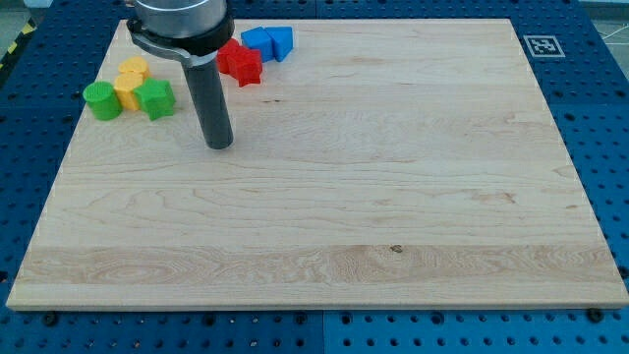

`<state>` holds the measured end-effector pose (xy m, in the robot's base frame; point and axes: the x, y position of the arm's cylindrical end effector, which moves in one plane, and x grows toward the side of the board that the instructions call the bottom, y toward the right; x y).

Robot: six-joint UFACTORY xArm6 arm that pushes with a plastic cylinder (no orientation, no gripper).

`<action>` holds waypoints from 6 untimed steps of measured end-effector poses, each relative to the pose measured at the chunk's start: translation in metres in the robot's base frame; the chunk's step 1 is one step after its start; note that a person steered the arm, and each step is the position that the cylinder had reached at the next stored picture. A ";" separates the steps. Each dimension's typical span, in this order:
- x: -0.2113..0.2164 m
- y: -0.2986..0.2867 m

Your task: Nudge the green circle up a bit

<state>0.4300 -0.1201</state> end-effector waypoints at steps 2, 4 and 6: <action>0.000 -0.010; 0.000 -0.027; 0.000 -0.036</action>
<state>0.4300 -0.1562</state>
